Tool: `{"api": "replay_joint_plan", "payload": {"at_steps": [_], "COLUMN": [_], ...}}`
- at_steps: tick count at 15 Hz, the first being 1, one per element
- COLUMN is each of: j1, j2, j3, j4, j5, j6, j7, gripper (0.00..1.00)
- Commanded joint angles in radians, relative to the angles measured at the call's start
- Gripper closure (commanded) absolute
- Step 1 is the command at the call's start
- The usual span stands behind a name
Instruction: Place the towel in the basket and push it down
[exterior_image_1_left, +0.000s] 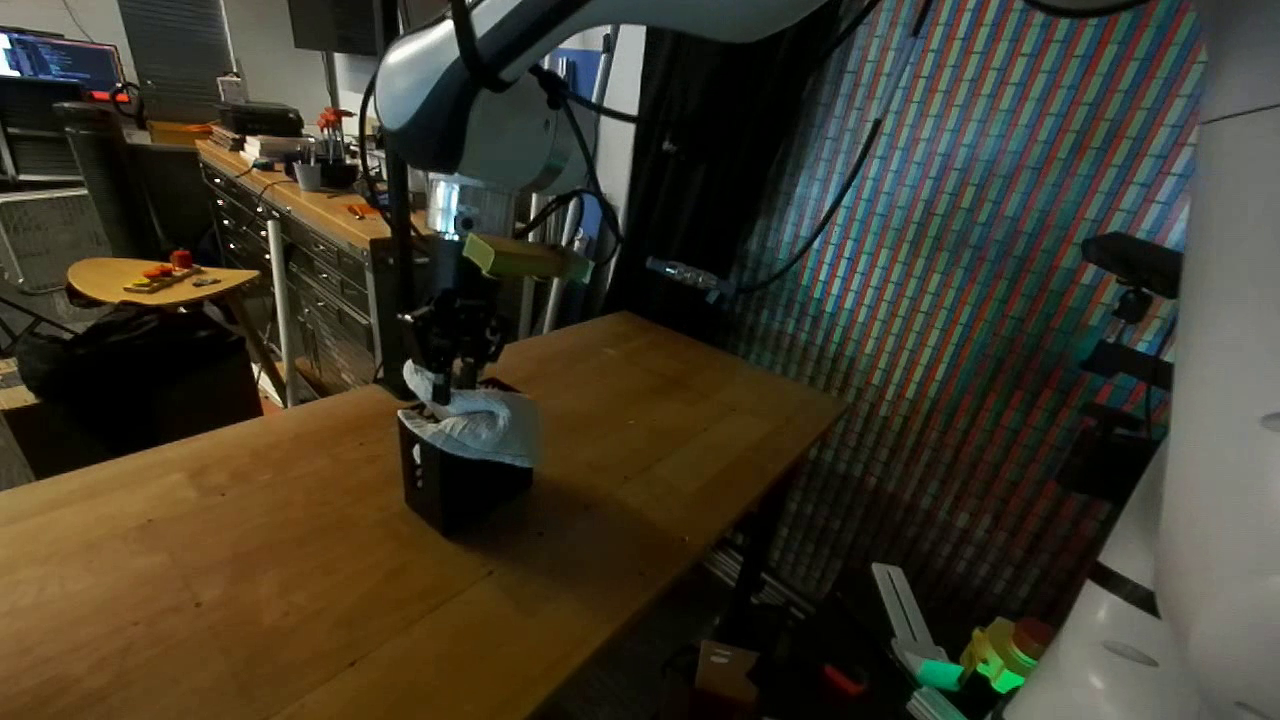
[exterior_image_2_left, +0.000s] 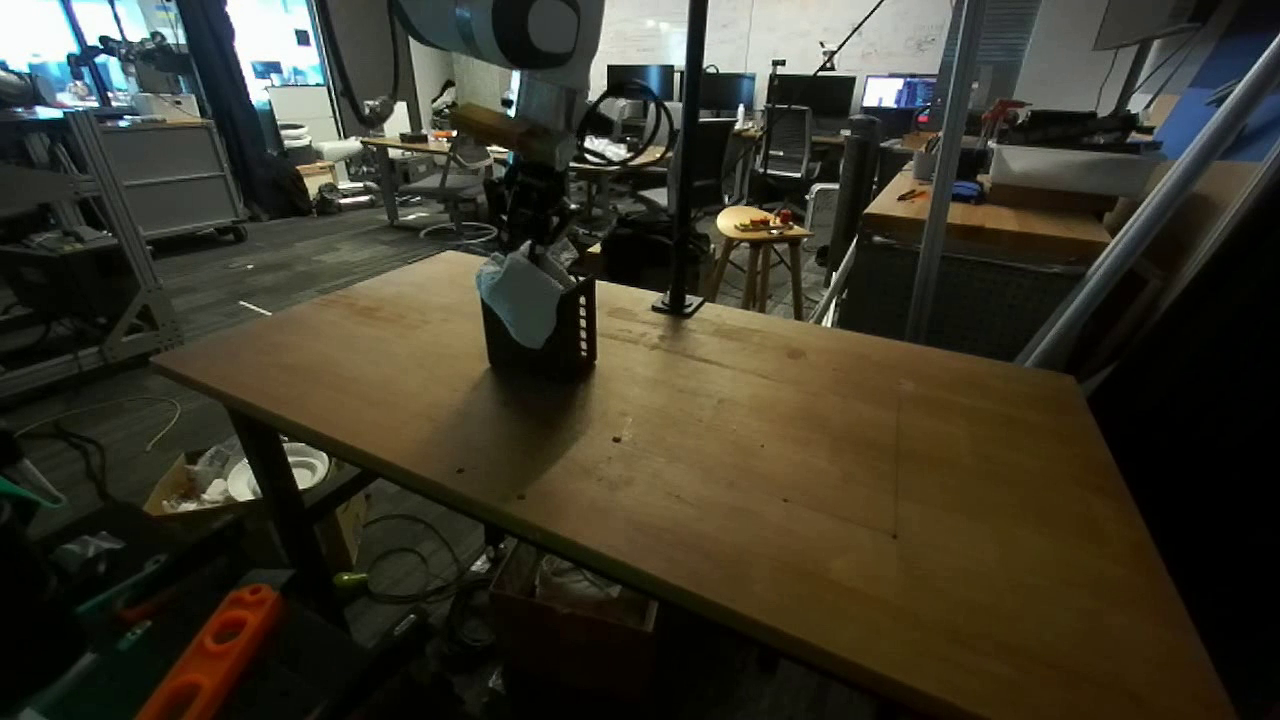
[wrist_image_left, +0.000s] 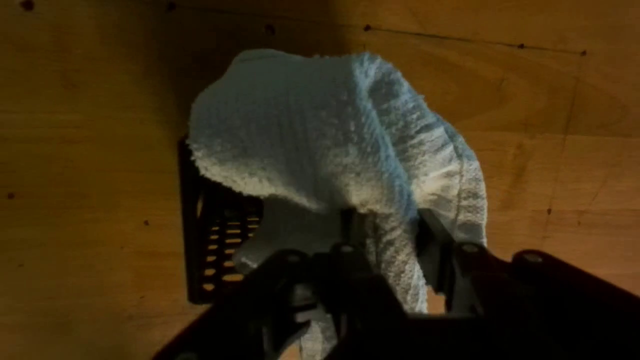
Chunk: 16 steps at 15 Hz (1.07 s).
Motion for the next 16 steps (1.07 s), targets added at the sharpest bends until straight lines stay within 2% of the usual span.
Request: {"api": "replay_joint_plan", "payload": {"at_steps": [1,4,5,6,7,8,14,16], "j1": [0.033,0.050,0.056,0.063,0.068,0.072,0.074,0.071], "j2": [-0.091,-0.136,-0.147,-0.152,-0.154,-0.154,-0.129,-0.118], "j3": [-0.011,-0.006,-0.005,-0.005,-0.004,-0.005,-0.015,-0.022], "j4": [0.010,0.006,0.005,0.005,0.007,0.010,0.045,0.058], "j5": [-0.066,-0.080,-0.085,-0.092,-0.097,-0.105,-0.194,-0.223], "j6": [-0.098,-0.135,-0.142,-0.144,-0.144,-0.144,-0.131,-0.127], "j7": [0.016,0.020,0.020,0.022,0.023,0.021,0.001,-0.001], "gripper": [0.34,0.12,0.09,0.47,0.42,0.43,0.88,1.00]}}
